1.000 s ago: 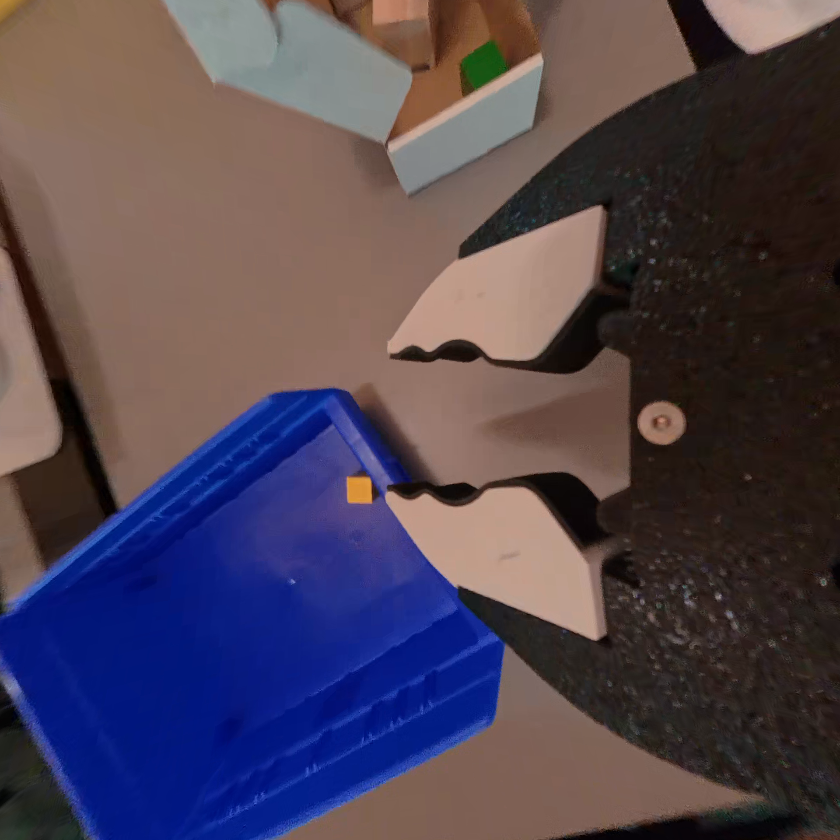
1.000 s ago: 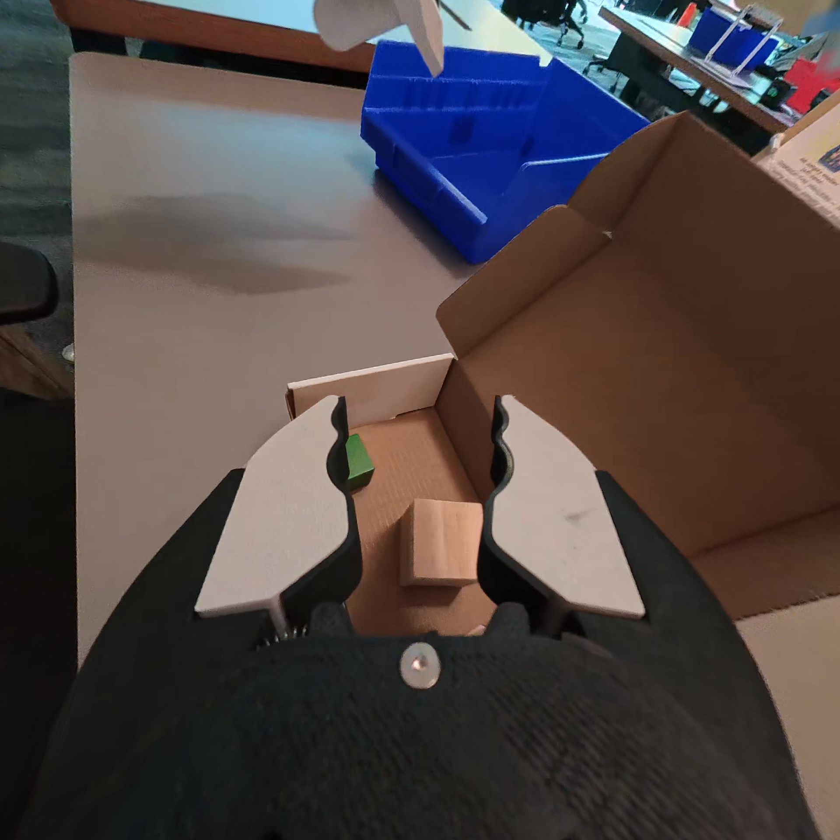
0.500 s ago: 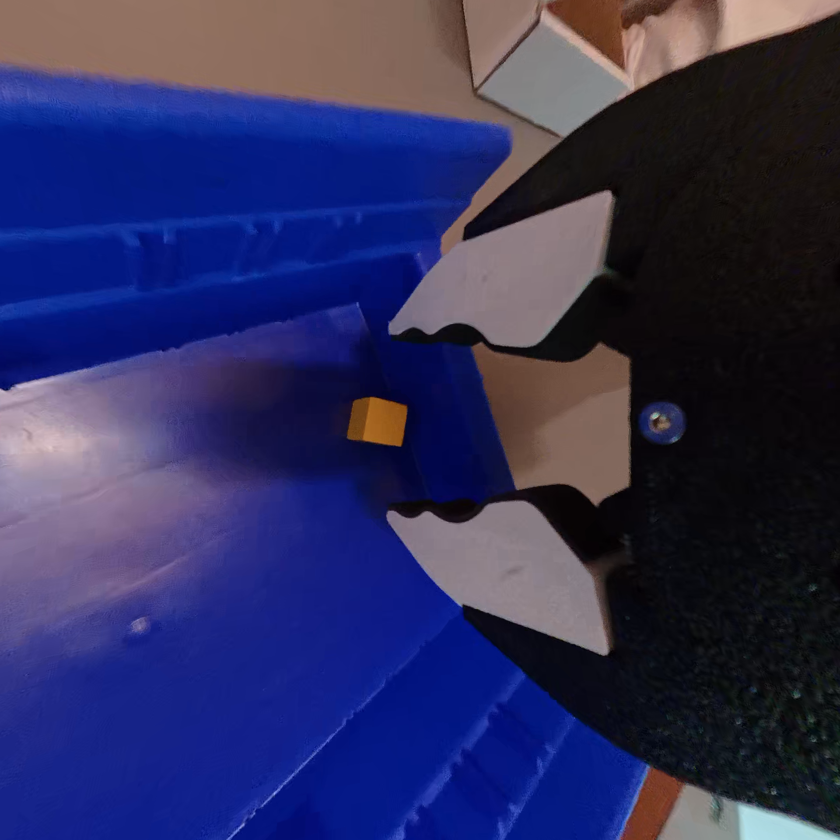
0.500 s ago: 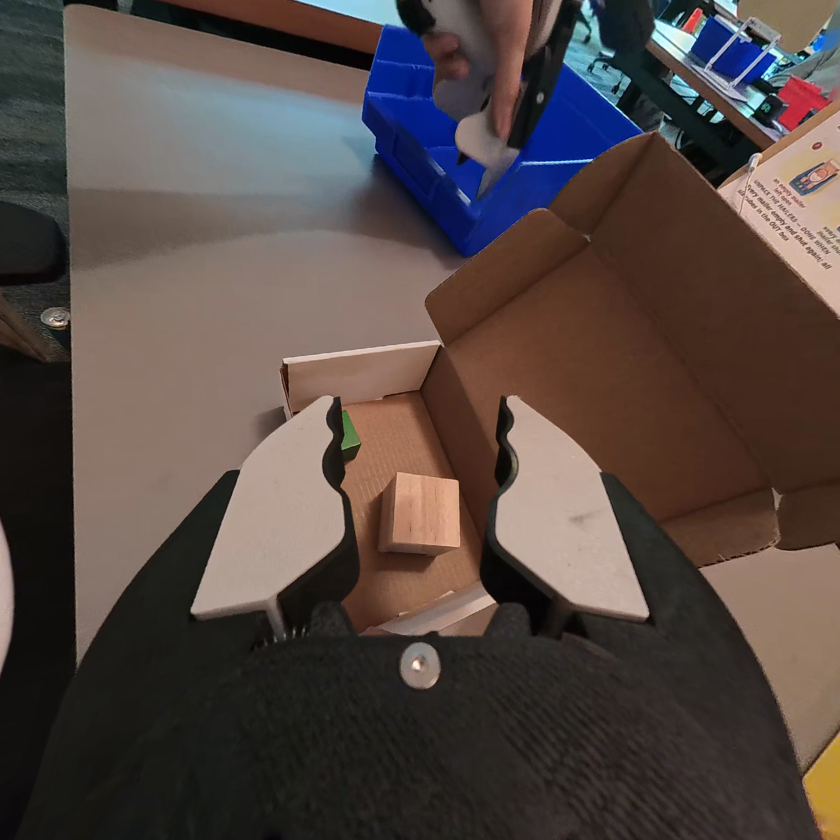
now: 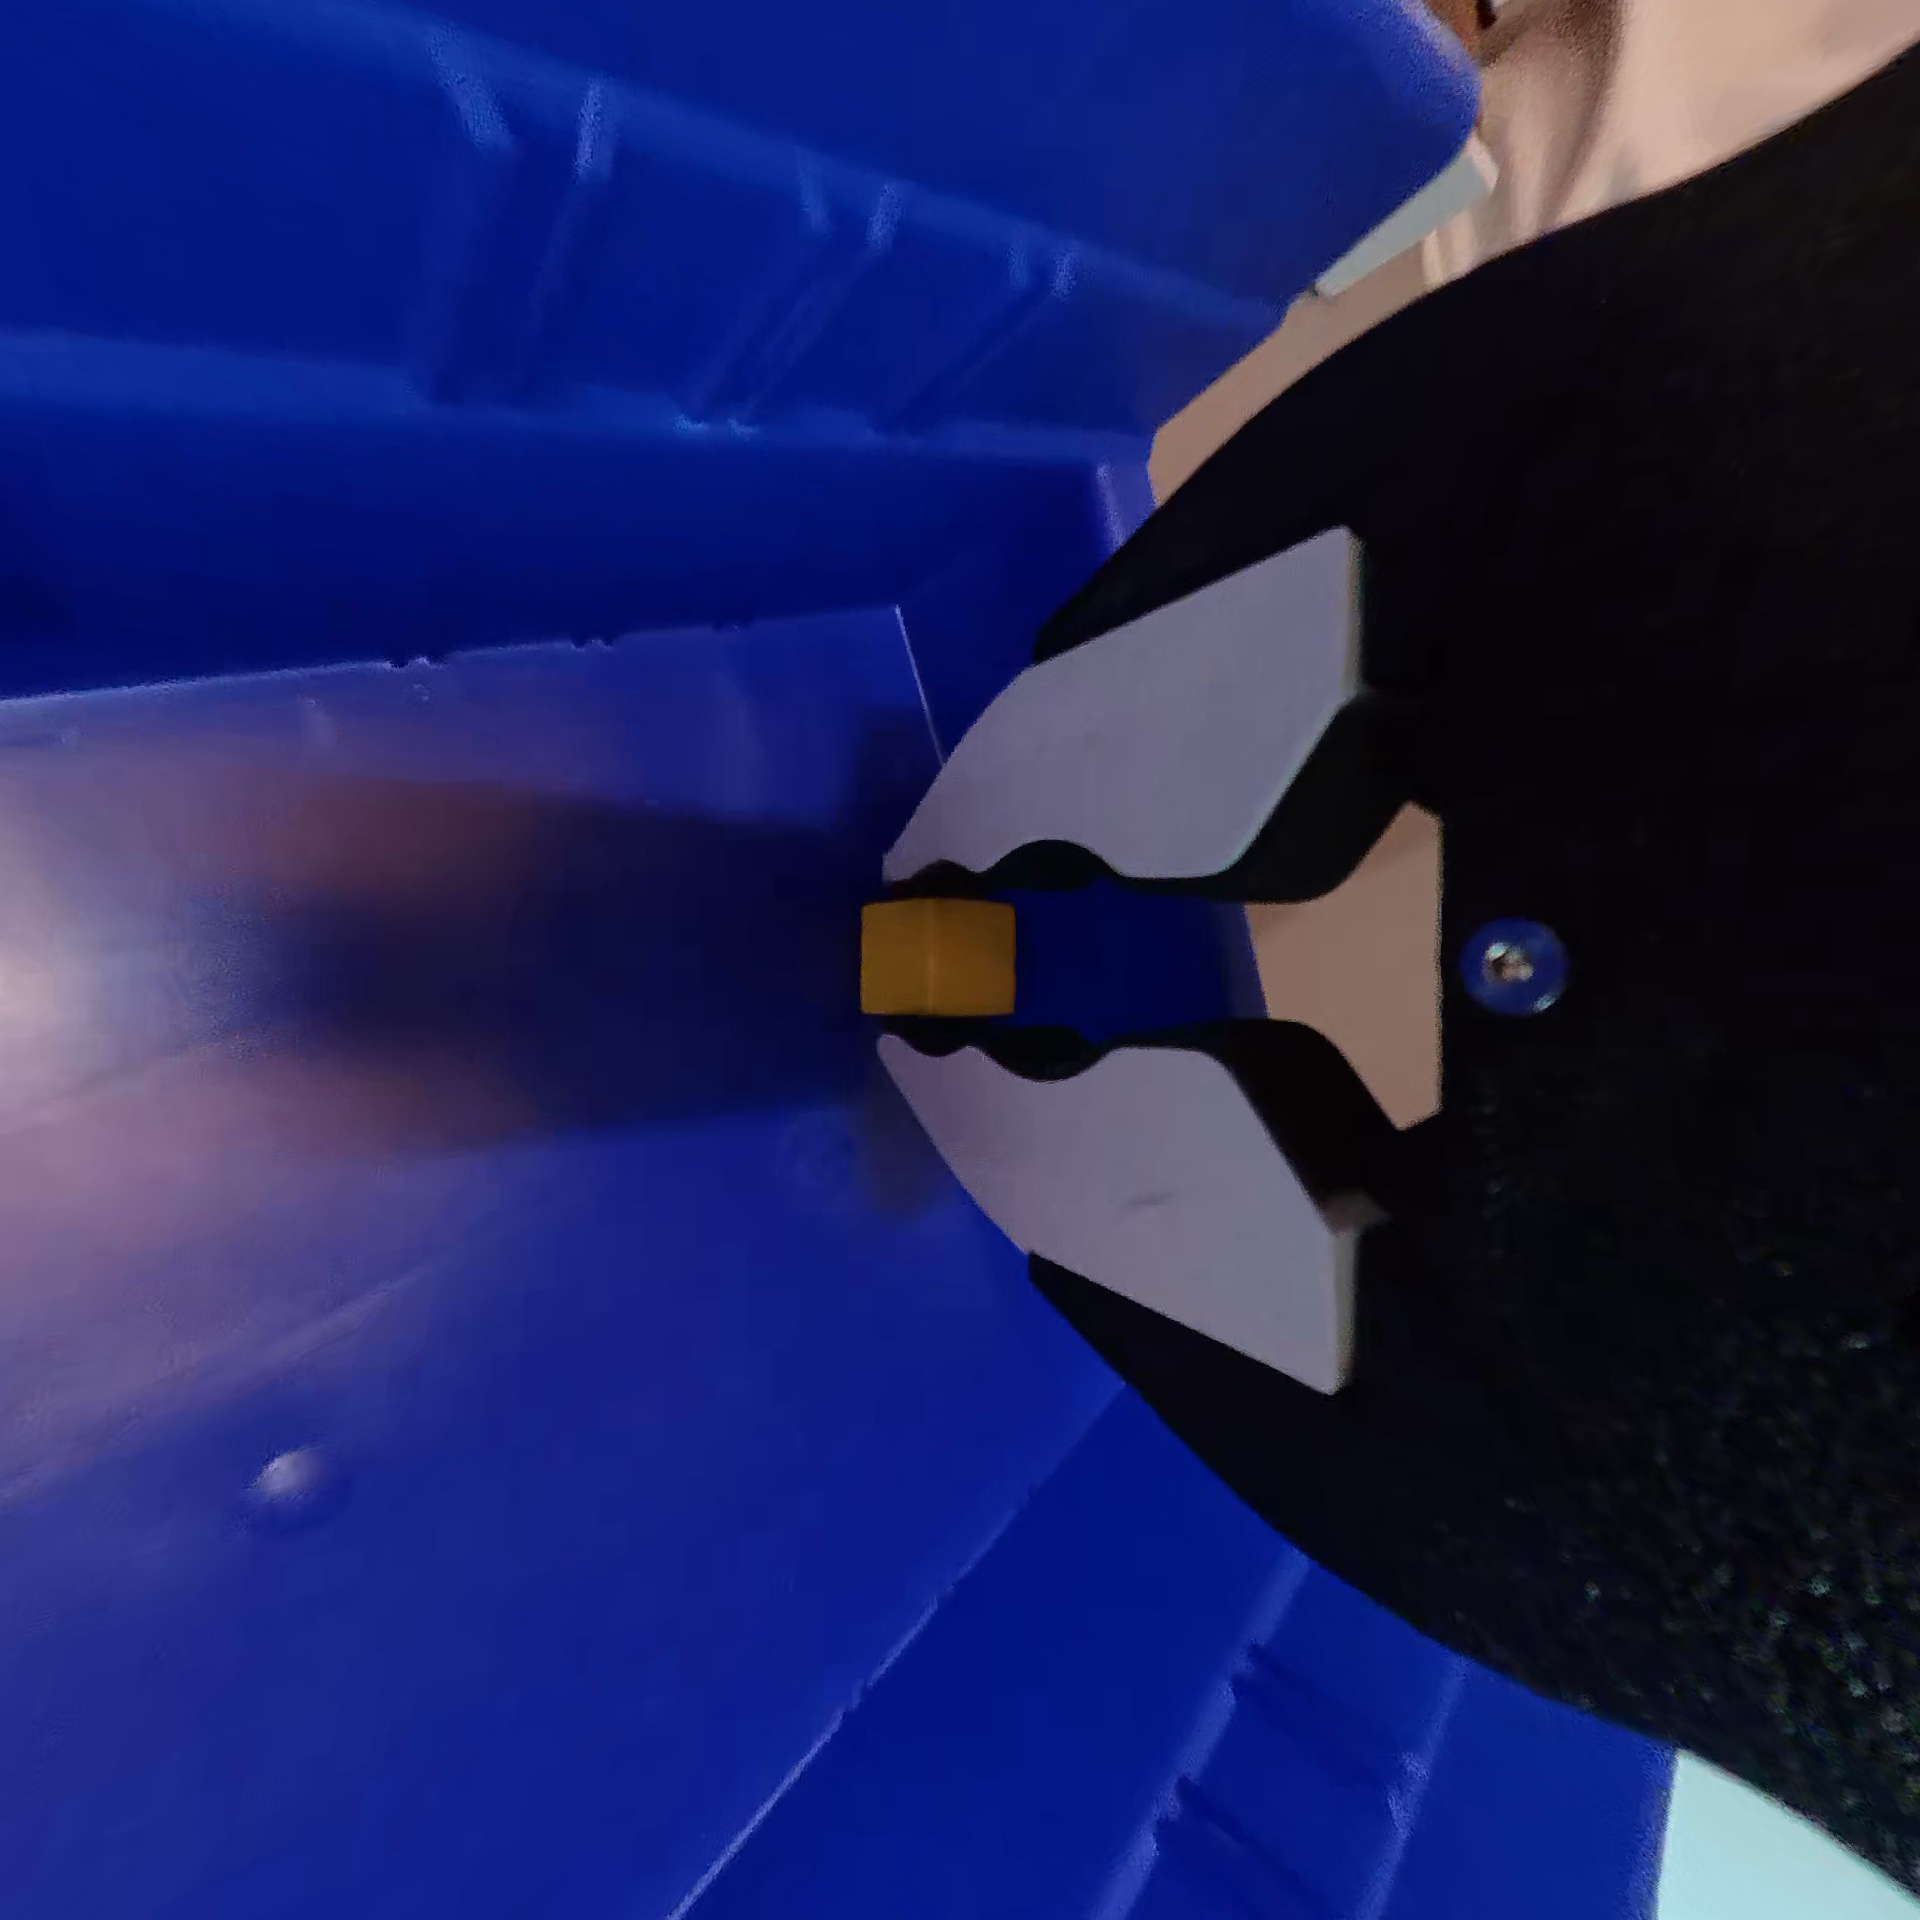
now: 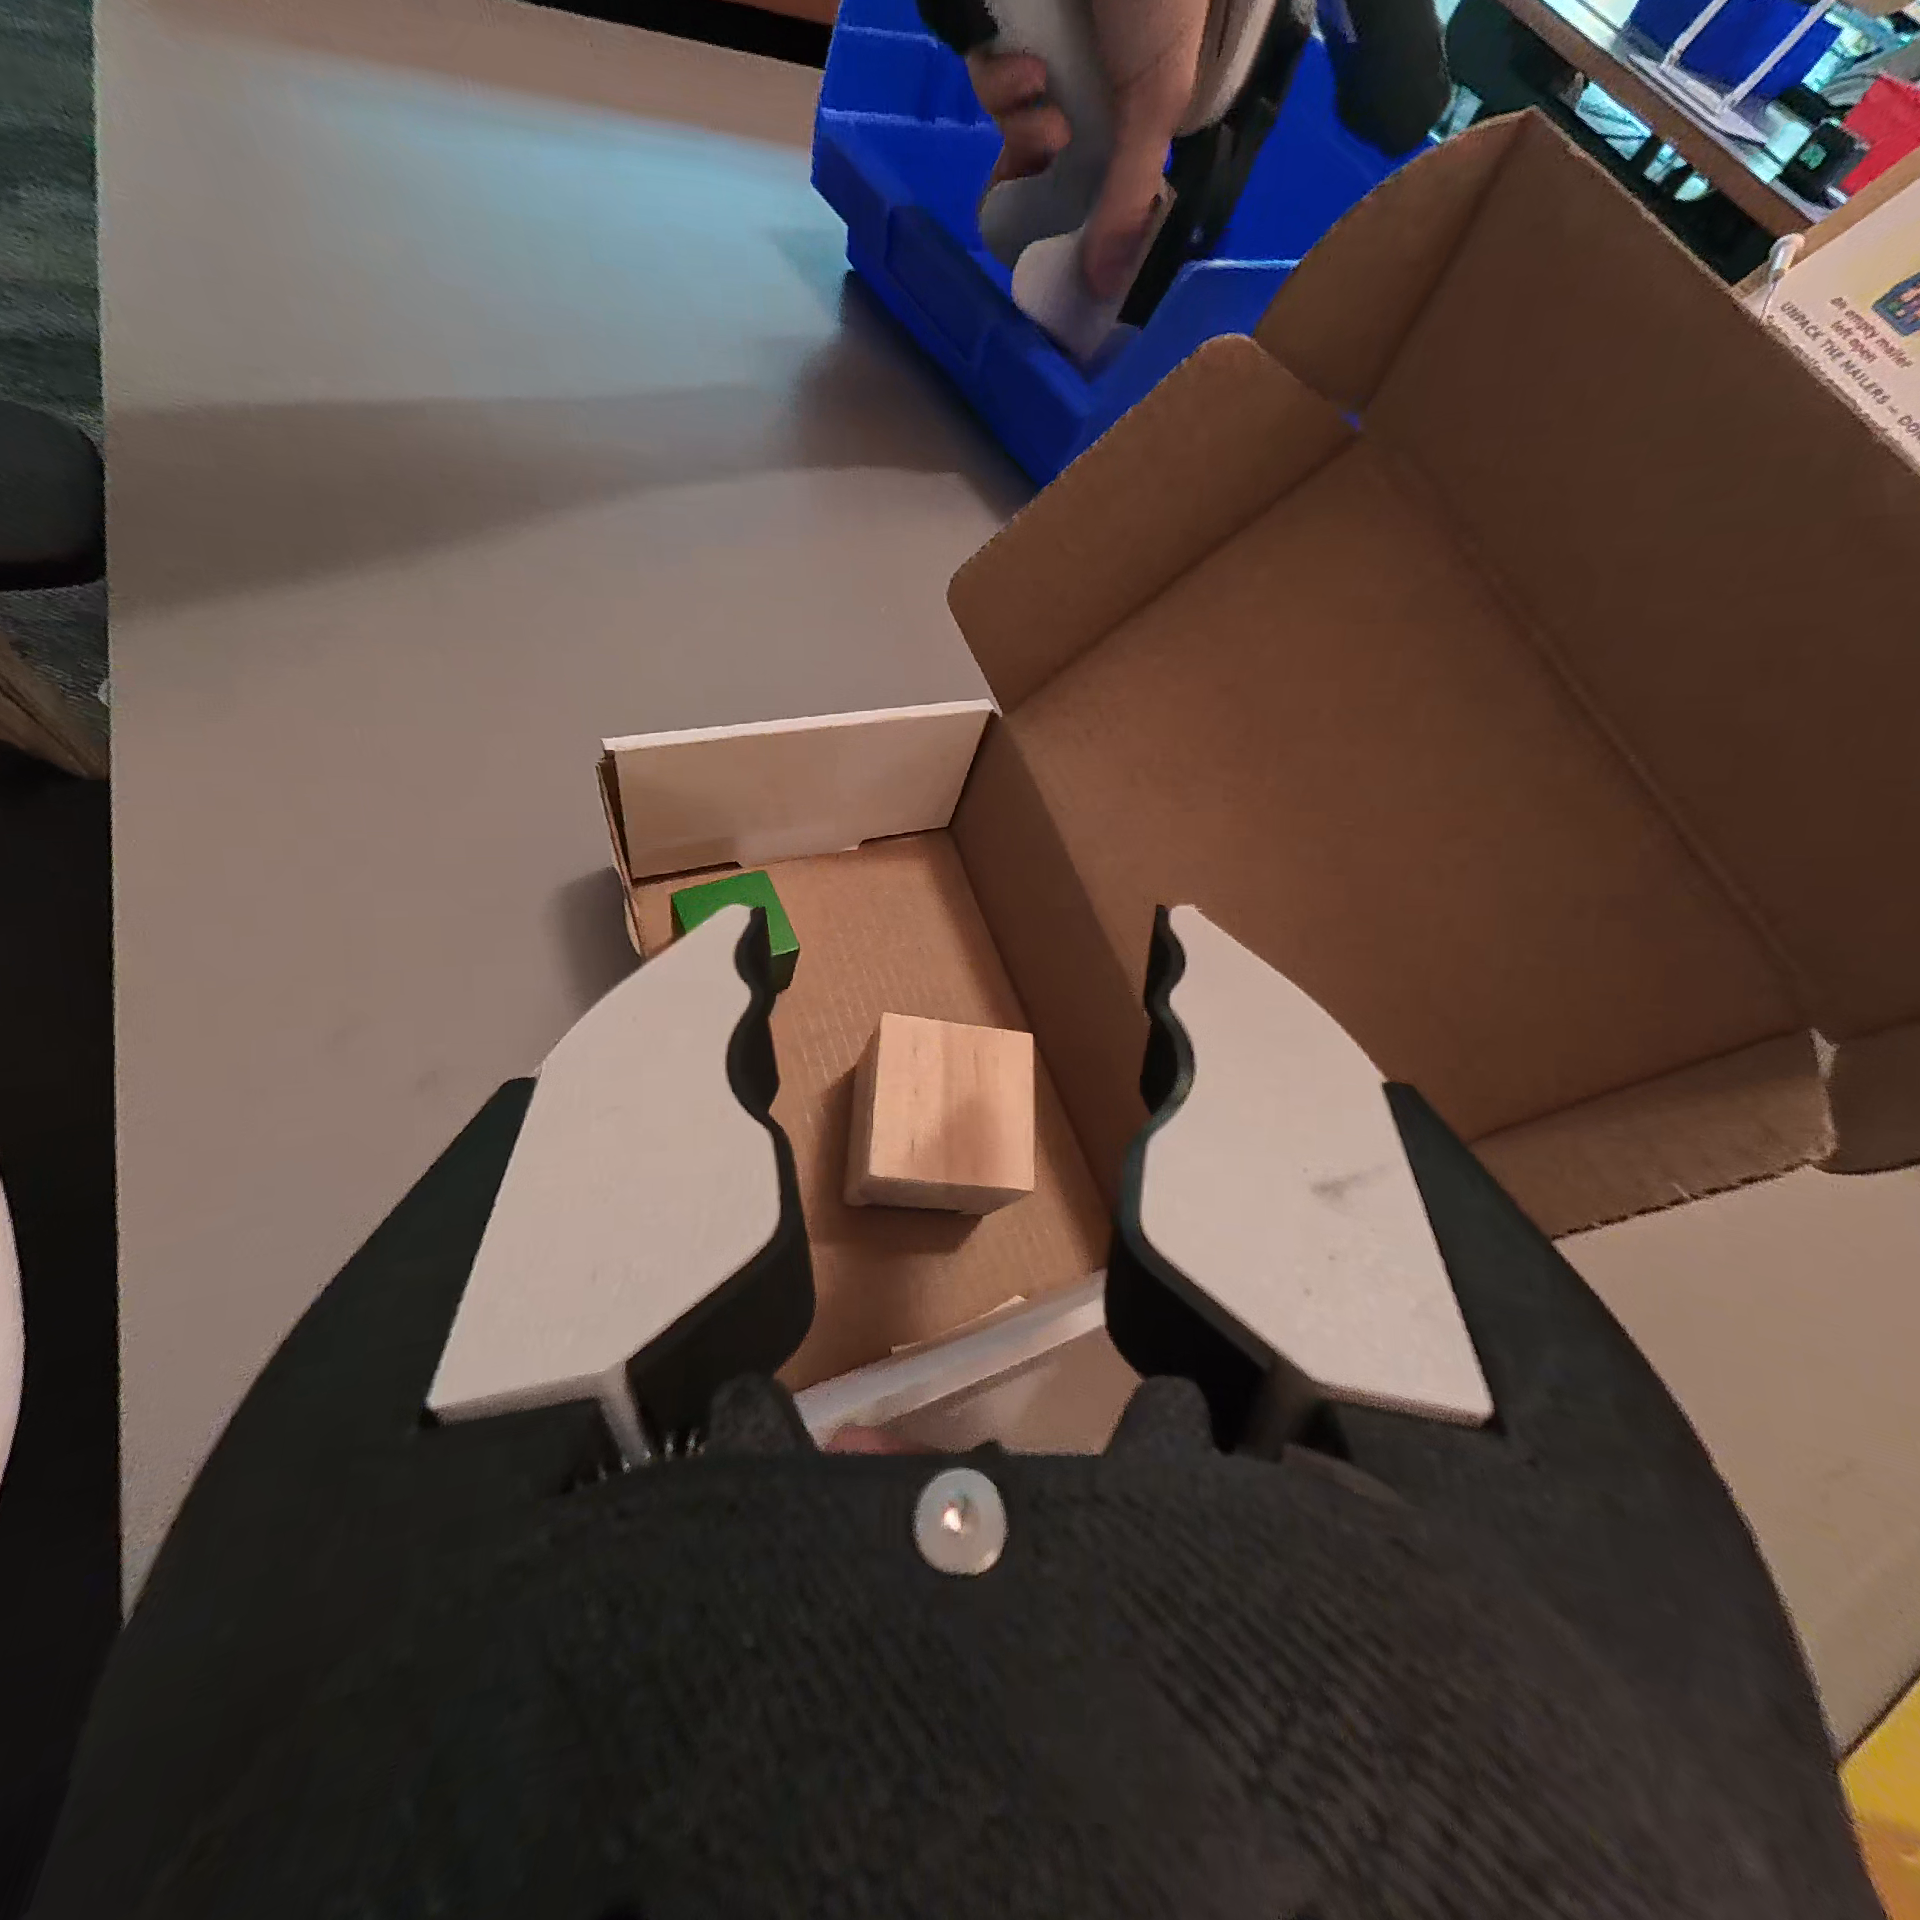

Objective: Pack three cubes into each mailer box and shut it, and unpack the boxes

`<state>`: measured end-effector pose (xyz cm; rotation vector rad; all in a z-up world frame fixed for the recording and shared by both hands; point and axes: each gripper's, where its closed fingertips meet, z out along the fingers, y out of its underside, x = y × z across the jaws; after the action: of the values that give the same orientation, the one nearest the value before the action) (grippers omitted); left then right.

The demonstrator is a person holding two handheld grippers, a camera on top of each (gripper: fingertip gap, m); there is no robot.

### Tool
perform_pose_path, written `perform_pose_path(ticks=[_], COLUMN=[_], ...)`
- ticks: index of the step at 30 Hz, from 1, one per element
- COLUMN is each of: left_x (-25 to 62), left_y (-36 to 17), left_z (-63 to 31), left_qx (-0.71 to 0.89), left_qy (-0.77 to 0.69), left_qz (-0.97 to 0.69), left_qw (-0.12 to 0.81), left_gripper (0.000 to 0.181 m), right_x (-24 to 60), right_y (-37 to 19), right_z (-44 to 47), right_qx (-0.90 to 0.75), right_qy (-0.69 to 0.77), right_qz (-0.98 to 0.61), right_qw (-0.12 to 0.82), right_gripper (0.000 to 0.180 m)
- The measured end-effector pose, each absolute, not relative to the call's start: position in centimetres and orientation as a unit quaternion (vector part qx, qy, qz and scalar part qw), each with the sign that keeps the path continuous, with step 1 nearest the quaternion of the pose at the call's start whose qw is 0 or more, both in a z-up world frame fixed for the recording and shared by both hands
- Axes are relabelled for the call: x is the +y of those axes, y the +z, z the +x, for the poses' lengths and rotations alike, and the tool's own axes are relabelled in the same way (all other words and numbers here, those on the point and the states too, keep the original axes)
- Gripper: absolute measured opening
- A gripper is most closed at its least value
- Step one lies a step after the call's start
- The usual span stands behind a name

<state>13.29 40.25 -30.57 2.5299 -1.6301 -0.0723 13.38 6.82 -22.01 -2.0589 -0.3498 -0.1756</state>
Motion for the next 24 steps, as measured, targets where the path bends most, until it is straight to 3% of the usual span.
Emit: perform_pose_path(ticks=[7, 14, 19, 24], left_x=[41.2, 30.9, 19.8, 10.4], left_y=[-24.6, -11.7, -5.5, -5.2], left_z=[15.9, 17.3, 12.7, 7.7], left_qx=[-0.581, -0.651, -0.676, -0.717], left_qy=[0.102, 0.445, 0.592, 0.589], left_qz=[0.806, 0.589, 0.346, 0.165], left_qw=[-0.052, -0.175, -0.270, -0.333], left_gripper=[0.021, 0.021, 0.021, 0.021], right_x=[6.5, 6.7, 7.4, 6.8], right_y=[-20.6, -18.2, -15.3, -11.4], right_z=[13.6, 10.6, 8.1, 6.0], right_qx=[-0.118, -0.091, -0.016, 0.059], right_qy=[-0.051, 0.088, 0.279, 0.541], right_qz=[-0.840, -0.803, -0.726, -0.581], right_qw=[0.527, 0.582, 0.628, 0.606], right_gripper=[0.069, 0.092, 0.095, 0.086])
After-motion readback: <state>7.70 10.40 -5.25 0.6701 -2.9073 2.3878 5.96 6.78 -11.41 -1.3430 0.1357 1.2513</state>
